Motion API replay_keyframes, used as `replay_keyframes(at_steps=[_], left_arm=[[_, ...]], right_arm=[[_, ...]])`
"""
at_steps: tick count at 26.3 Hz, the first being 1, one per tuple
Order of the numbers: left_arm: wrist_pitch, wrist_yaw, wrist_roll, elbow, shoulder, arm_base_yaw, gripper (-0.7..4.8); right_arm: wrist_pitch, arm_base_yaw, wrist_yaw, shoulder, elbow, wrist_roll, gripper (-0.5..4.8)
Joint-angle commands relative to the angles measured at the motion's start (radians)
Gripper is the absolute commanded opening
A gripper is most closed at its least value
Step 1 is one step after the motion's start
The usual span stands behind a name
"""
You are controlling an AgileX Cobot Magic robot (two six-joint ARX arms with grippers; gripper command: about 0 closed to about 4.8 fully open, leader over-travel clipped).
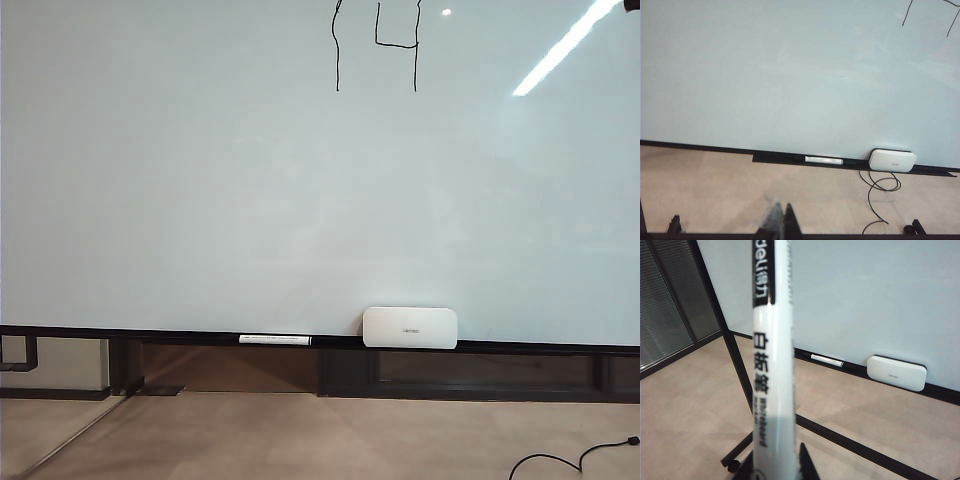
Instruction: Reach to the right to find the marker pen, pick it up, and write the number 14 on the whiteboard.
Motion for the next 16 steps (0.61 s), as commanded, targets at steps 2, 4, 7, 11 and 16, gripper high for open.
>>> replay_keyframes(at_steps=[2, 4, 7, 11, 16], left_arm=[[0.019, -0.018, -0.003, -0.023, 0.001, 0.0, -0.06], [0.019, -0.033, -0.008, -0.034, 0.001, 0.0, -0.06], [0.013, -0.079, -0.022, -0.046, 0.001, 0.0, -0.06], [0.013, -0.106, -0.043, -0.073, 0.001, 0.0, -0.06], [0.022, -0.099, -0.055, -0.122, 0.001, 0.0, -0.06]], right_arm=[[0.027, 0.001, -0.003, 0.001, -0.026, -0.01, -0.01], [0.032, 0.001, 0.0, 0.001, -0.044, -0.008, -0.01], [0.032, 0.001, 0.01, 0.001, -0.074, -0.008, -0.01], [0.032, 0.001, 0.028, 0.001, -0.109, -0.008, -0.01], [0.029, 0.001, 0.031, 0.001, -0.138, -0.007, -0.01]])
